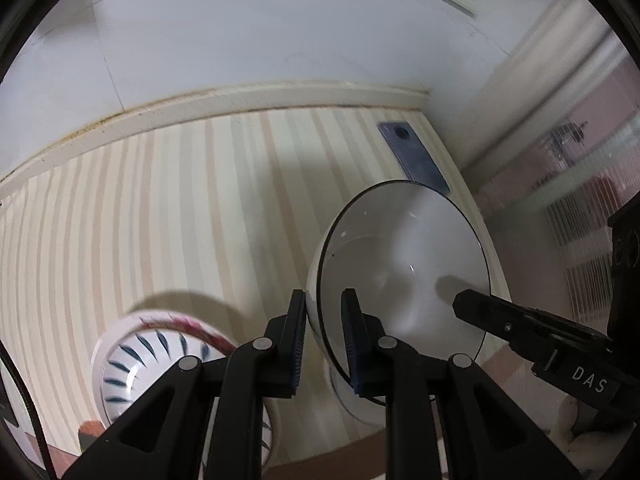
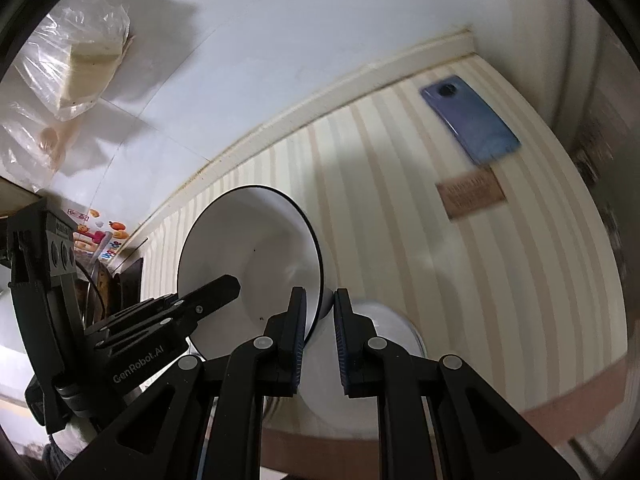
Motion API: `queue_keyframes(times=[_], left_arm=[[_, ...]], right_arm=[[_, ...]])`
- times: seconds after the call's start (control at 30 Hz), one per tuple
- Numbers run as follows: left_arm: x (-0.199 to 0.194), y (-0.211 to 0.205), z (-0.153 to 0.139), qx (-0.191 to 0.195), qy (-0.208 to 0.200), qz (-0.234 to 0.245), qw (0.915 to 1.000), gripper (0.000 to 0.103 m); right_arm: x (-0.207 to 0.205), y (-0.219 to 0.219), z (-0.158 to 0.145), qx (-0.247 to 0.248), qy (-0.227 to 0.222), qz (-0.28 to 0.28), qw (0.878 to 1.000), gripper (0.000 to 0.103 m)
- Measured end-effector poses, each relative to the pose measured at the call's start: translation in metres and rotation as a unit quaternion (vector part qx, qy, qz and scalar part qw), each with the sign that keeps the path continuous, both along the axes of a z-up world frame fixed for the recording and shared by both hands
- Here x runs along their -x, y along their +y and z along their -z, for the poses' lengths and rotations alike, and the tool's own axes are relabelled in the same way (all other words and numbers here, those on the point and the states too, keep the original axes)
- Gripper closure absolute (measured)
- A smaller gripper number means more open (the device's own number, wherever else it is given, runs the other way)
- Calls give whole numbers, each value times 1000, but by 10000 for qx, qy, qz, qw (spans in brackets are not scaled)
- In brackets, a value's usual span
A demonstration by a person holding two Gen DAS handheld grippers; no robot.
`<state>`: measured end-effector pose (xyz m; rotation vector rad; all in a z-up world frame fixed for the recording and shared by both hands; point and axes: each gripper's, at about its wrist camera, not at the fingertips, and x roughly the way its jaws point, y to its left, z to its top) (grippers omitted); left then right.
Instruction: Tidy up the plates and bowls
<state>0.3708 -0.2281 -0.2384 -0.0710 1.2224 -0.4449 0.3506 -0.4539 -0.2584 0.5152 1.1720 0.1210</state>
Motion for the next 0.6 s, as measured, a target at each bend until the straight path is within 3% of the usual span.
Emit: queue_keyframes(times=[0.27, 0.6], left_arm=[[29, -18, 19, -134, 162, 289, 9994, 87], [38, -31, 46, -379, 312, 501, 9975, 87]], right_arm=[[45, -9, 18, 1, 201, 171, 9997, 87], [57, -16, 46, -45, 403, 308, 9987, 87]])
